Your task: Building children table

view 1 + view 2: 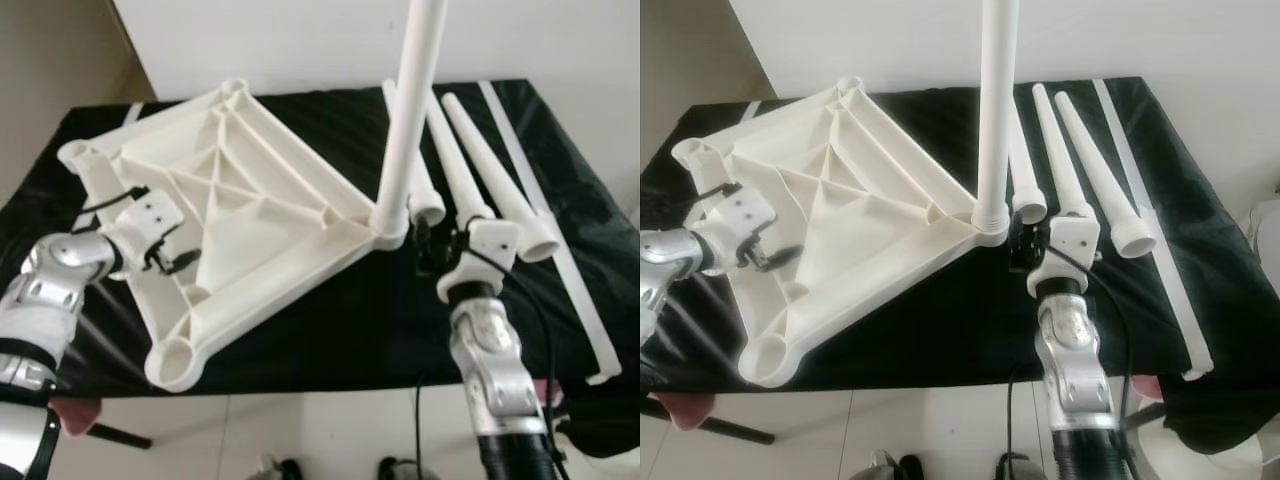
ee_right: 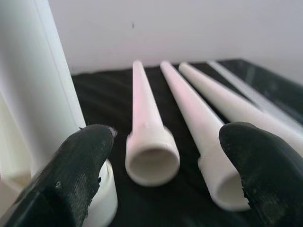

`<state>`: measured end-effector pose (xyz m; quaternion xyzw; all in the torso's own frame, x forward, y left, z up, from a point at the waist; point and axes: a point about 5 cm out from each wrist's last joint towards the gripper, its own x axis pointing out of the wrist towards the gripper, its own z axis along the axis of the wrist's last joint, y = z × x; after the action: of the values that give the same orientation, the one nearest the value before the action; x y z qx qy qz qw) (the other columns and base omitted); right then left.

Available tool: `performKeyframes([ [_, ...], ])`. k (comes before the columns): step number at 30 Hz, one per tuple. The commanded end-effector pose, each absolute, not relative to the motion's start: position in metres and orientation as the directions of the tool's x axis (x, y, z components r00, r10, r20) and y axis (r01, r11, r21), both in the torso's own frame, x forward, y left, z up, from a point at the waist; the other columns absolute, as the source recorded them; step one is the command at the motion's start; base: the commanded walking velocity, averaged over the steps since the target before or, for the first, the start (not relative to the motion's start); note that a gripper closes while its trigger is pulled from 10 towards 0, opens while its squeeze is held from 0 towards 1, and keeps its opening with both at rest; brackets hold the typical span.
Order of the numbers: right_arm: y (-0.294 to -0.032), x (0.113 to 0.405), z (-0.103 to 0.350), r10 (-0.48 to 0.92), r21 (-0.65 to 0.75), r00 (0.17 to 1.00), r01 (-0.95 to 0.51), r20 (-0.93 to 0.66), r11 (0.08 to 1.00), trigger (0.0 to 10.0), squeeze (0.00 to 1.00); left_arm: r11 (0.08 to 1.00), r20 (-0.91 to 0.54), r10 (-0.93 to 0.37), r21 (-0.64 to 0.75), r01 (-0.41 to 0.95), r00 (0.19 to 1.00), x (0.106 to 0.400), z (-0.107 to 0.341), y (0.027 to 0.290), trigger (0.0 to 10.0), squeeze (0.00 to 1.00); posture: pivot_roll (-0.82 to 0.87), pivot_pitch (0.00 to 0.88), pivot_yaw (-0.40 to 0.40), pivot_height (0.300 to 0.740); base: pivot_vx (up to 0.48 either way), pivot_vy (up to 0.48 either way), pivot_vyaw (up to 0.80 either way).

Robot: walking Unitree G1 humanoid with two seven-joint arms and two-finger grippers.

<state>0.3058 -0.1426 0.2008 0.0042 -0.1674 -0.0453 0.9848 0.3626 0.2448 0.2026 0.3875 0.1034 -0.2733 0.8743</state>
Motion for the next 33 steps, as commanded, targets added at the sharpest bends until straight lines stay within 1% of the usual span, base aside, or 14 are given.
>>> performKeyframes([
  [1, -0.134, 0.313, 0.199, -0.106, 0.032, 0.946, 0.101, 0.305, 0.994, 10.0, 0.0, 0.506, -0.452, -0.394, 0.62, 0.6, 0.8, 0.359, 0.183, 0.24, 10.0, 0.0, -0.11, 0.16, 0.07, 0.74, 0.0, 0.0, 0.0],
  [2, -0.129, 0.317, 0.203, -0.107, 0.038, 0.944, 0.1, 0.311, 0.994, 10.0, 0.0, 0.478, -0.464, -0.397, 0.632, 0.61, 0.792, 0.358, 0.181, 0.238, 10.0, 0.0, -0.11, 0.16, 0.071, 0.74, 0.0, 0.0, 0.0],
  [4, -0.127, 0.319, 0.206, -0.107, 0.042, 0.943, 0.099, 0.315, 0.994, 10.0, 0.0, 0.459, -0.472, -0.398, 0.641, 0.616, 0.787, 0.358, 0.179, 0.237, 10.0, 0.0, -0.11, 0.16, 0.071, 0.74, 0.0, 0.0, 0.0],
  [7, -0.122, 0.324, 0.211, -0.111, 0.046, 0.94, 0.102, 0.324, 0.994, 10.0, 0.0, 0.474, -0.463, -0.396, 0.636, 0.609, 0.793, 0.359, 0.18, 0.239, 10.0, 0.0, -0.1, 0.16, 0.075, 0.74, 0.0, 0.0, 0.0],
  [9, -0.119, 0.326, 0.214, -0.112, 0.05, 0.937, 0.101, 0.331, 0.994, 10.0, 0.0, 0.496, -0.446, -0.363, 0.651, 0.575, 0.818, 0.361, 0.186, 0.247, 10.0, 0.0, -0.1, 0.161, 0.078, 0.74, 0.0, 0.0, 0.0],
  [13, -0.116, 0.33, 0.218, -0.114, 0.055, 0.935, 0.102, 0.336, 0.993, 10.0, 0.0, 0.479, -0.454, -0.323, 0.678, 0.558, 0.83, 0.36, 0.188, 0.257, 10.0, 0.0, -0.1, 0.162, 0.08, 0.74, 0.0, 0.0, 0.0],
  [16, -0.117, 0.333, 0.218, -0.118, 0.053, 0.935, 0.107, 0.334, 0.993, 10.0, 0.0, 0.456, -0.478, -0.309, 0.684, 0.569, 0.822, 0.358, 0.184, 0.26, 10.0, 0.0, -0.1, 0.163, 0.081, 0.74, 0.0, 0.0, 0.0],
  [19, -0.117, 0.34, 0.221, -0.124, 0.041, 0.936, 0.117, 0.33, 0.992, 10.0, 0.0, 0.4, -0.522, -0.341, 0.672, 0.623, 0.782, 0.351, 0.177, 0.257, 10.0, 0.0, -0.1, 0.163, 0.084, 0.74, 0.0, 0.0, 0.0],
  [21, -0.118, 0.342, 0.221, -0.126, 0.038, 0.936, 0.12, 0.33, 0.992, 10.0, 0.0, 0.392, -0.531, -0.354, 0.664, 0.637, 0.77, 0.349, 0.176, 0.255, 10.0, 0.0, -0.1, 0.162, 0.084, 0.74, 0.0, 0.0, 0.0],
  [25, -0.115, 0.354, 0.224, -0.088, 0.019, 0.949, 0.087, 0.302, 0.996, 10.0, 0.0, 0.338, -0.597, -0.421, 0.596, 0.728, 0.683, 0.337, 0.175, 0.248, 10.0, 0.0, -0.1, 0.16, 0.082, 0.74, 0.0, 0.0, 0.0],
  [27, -0.115, 0.354, 0.224, -0.088, 0.019, 0.949, 0.087, 0.302, 0.996, 10.0, 0.0, 0.338, -0.597, -0.421, 0.596, 0.728, 0.683, 0.337, 0.175, 0.248, 10.0, 0.0, -0.1, 0.16, 0.082, 0.74, 0.0, 0.0, 0.0],
  [29, -0.108, 0.361, 0.222, -0.035, 0.001, 0.961, 0.036, 0.275, 0.999, 10.0, 0.0, 0.316, -0.631, -0.435, 0.56, 0.766, 0.642, 0.331, 0.177, 0.248, 10.0, 0.0, -0.1, 0.156, 0.079, 0.74, 0.0, 0.0, 0.0],
  [32, -0.106, 0.364, 0.221, -0.017, -0.006, 0.964, 0.019, 0.265, 1.0, 10.0, 0.0, 0.302, -0.636, -0.448, 0.554, 0.776, 0.629, 0.328, 0.18, 0.247, 10.0, 0.0, -0.1, 0.157, 0.078, 0.74, 0.0, 0.0, 0.0],
  [33, -0.102, 0.368, 0.221, 0.012, -0.018, 0.967, -0.008, 0.253, 1.0, 10.0, 0.0, 0.302, -0.631, -0.461, 0.55, 0.779, 0.624, 0.327, 0.183, 0.245, 10.0, 0.0, -0.09, 0.156, 0.077, 0.74, 0.0, 0.0, 0.0],
])
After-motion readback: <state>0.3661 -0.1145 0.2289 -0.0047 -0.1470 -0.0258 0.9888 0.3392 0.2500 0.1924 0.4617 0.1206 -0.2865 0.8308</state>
